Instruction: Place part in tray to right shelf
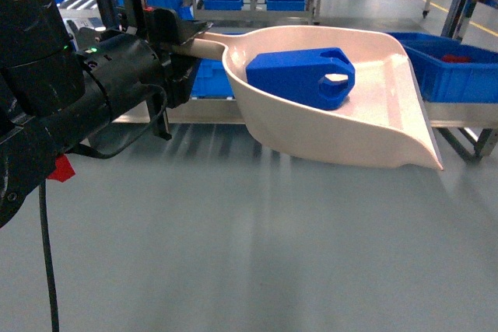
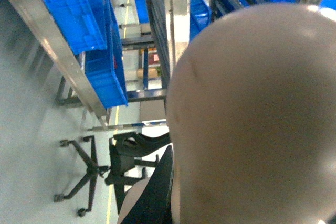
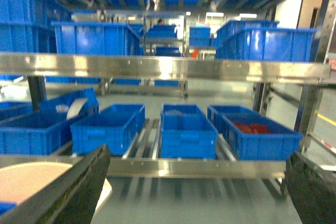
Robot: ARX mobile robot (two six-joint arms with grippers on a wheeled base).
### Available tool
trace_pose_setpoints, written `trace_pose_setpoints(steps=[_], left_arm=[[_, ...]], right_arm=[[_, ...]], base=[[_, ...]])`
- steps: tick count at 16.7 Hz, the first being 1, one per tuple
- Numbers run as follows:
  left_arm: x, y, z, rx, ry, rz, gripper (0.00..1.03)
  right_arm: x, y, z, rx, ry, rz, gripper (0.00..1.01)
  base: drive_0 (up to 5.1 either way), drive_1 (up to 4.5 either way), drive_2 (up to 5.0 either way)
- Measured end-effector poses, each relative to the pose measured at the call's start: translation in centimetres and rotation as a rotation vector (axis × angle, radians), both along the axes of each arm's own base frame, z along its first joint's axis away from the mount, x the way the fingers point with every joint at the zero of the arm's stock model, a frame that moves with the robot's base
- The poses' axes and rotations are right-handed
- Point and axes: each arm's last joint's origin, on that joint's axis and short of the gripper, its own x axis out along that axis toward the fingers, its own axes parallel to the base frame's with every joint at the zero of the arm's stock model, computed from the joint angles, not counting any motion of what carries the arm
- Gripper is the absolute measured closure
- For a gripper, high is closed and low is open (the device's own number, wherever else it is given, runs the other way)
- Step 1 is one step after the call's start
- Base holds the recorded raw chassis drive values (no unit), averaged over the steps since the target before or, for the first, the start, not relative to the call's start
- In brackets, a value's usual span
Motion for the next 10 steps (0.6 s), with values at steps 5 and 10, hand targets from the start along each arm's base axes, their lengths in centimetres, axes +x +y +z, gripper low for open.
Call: trace_pose_setpoints(steps=[5,10], left_arm=[[0.01,0.02,0.00,0.000,0.001,0.001,0.87],[0.00,0.02,0.00,0.000,0.000,0.001,0.87]], right_arm=[[0.00,0.00,0.00,0.000,0.001,0.000,0.03],[0.01,0.00,-0.02,0.000,0.003,0.001,0.03]], base=[[0.0,0.00,0.0],[0.0,0.00,0.0]])
